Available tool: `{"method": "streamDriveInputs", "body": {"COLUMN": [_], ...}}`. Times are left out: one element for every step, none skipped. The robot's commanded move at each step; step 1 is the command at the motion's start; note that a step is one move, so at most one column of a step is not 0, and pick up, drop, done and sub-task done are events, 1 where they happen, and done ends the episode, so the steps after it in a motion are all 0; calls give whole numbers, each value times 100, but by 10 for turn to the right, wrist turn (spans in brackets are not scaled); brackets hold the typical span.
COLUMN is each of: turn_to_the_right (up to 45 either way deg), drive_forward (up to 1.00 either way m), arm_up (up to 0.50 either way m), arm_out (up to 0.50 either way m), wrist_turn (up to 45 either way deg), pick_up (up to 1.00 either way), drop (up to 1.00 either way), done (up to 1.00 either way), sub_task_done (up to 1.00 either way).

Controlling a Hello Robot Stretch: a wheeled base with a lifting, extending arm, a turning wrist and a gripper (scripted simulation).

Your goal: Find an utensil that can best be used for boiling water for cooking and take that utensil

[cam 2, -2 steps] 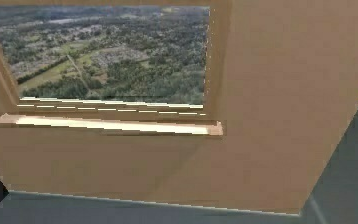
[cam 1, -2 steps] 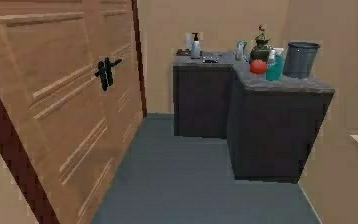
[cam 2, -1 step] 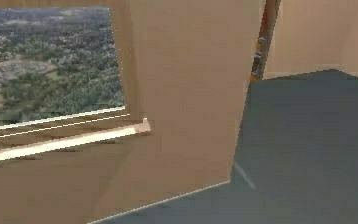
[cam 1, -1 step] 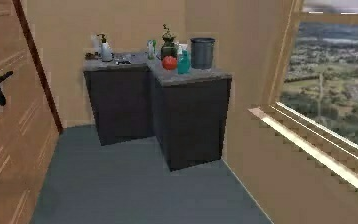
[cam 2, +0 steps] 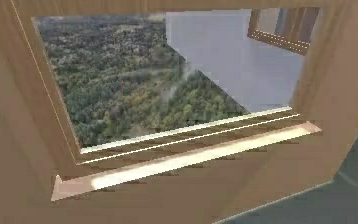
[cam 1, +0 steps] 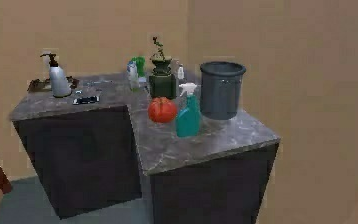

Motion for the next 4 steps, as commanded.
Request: {"method": "streamDriveInputs", "body": {"turn_to_the_right": [-450,-300,450,450], "drive_forward": [0,0,0,0], "arm_up": [0,0,0,0], "arm_out": [0,0,0,0], "wrist_turn": [0,0,0,0], "pick_up": [0,0,0,0], "drop": [0,0,0,0], "done": [0,0,0,0], "sub_task_done": [0,0,0,0]}}
